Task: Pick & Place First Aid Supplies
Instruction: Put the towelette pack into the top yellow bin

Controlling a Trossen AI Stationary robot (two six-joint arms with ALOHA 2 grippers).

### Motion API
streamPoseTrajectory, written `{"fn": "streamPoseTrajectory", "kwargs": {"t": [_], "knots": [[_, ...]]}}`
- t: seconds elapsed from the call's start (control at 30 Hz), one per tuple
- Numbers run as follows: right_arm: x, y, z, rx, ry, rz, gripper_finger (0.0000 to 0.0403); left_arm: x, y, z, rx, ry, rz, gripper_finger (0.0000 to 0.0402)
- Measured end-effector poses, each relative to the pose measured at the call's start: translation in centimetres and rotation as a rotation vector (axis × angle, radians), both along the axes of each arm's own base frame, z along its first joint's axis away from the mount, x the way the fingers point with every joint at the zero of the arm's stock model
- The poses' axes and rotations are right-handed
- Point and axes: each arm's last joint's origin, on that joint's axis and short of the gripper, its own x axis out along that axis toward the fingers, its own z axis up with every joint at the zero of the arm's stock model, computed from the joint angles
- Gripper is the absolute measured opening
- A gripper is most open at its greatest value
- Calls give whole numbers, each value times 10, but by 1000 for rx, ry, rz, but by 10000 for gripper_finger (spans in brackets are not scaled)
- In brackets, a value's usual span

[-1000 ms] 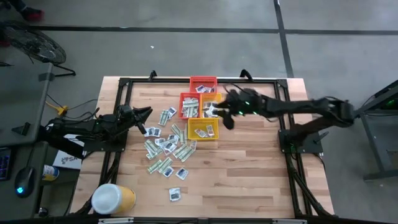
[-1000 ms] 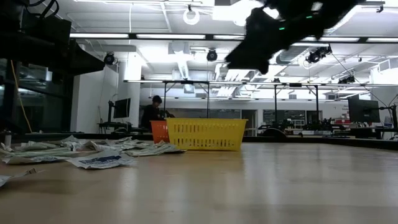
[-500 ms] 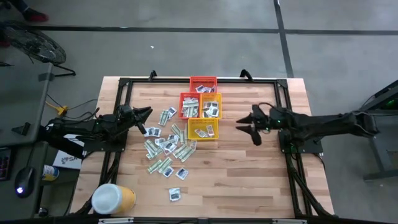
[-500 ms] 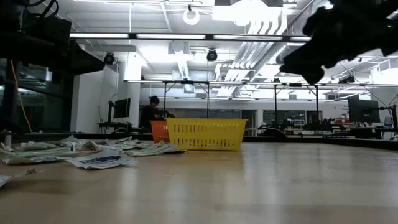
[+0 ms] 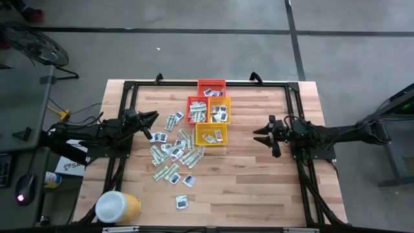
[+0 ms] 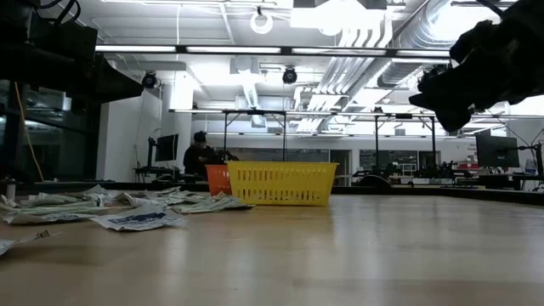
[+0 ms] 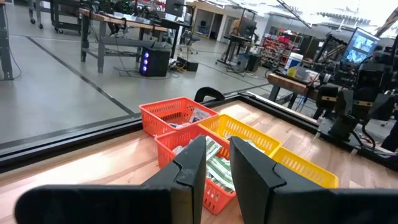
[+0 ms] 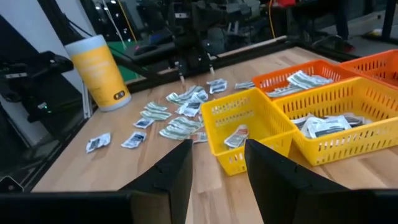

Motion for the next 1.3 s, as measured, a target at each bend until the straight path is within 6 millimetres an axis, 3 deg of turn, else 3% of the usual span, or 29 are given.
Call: {"fn": "streamPoseTrajectory", "kwargs": {"t": [0.37,0.63,1.3], "knots": [[-7,3,-2,-44,-18,21,139,0,0,0,0,0,0,73],[-13,6,-11,-56,65,67,139,0,0,0,0,0,0,73],[-15,6,-8,-76,39,75,139,0,0,0,0,0,0,73]]}}
